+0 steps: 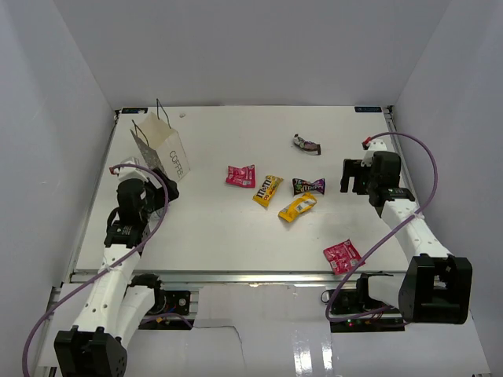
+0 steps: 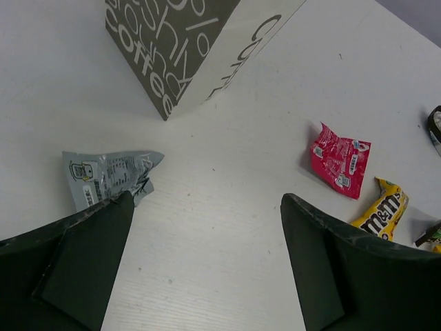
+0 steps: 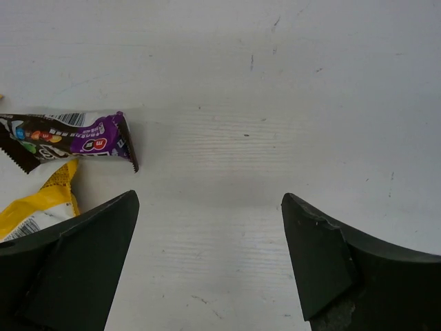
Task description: Place the snacks into the paper bag
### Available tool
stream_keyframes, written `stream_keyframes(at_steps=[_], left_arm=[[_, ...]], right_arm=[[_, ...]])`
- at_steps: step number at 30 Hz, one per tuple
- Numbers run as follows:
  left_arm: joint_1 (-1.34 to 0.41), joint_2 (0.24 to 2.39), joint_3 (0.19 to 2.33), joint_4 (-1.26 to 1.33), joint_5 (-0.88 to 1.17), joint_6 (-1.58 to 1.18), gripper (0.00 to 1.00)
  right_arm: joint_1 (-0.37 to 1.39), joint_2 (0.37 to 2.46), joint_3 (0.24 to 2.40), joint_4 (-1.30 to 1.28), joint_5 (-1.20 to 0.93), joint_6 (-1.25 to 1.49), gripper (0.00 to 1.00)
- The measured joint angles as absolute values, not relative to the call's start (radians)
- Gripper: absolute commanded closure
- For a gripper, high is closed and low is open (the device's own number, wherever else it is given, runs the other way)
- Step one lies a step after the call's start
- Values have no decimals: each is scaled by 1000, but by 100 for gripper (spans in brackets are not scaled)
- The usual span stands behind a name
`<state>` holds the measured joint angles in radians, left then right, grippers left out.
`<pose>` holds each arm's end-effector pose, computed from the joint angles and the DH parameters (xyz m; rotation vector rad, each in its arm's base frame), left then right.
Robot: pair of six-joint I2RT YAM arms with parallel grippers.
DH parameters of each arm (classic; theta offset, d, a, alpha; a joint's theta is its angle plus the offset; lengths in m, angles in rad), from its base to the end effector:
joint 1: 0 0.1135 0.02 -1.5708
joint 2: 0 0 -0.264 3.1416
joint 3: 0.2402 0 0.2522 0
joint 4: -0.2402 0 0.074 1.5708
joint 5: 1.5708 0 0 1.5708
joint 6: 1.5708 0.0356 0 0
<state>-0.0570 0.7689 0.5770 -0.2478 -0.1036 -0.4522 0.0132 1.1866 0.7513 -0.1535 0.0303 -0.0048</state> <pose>0.1811 -0.0066 0.2627 -0.4603 1.9616 -0.2209 0.2596 0.0023 0.2485 -0.0019 2.1594 -0.0279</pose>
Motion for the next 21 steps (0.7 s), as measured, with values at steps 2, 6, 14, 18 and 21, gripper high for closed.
stream_keyframes(at_steps=[2,6,14,18,21], left_arm=[[-57,771,579,-274,-104,-487,2],[-57,768,579,-328,-107,-645,2],[-37,807,602,-419,-112,-1010,3],[86,923,642,-441,-7,-1177,20],[162,1031,654,-449,62,-1303,25]], right_arm=[[13,1187,760,-160,-6,-25,10],[11,1187,804,-199,-221,-178,10],[83,1187,892,-448,-657,-668,10],[85,1197,892,-501,-732,-744,10],[84,1205,888,-500,-762,-759,10]])
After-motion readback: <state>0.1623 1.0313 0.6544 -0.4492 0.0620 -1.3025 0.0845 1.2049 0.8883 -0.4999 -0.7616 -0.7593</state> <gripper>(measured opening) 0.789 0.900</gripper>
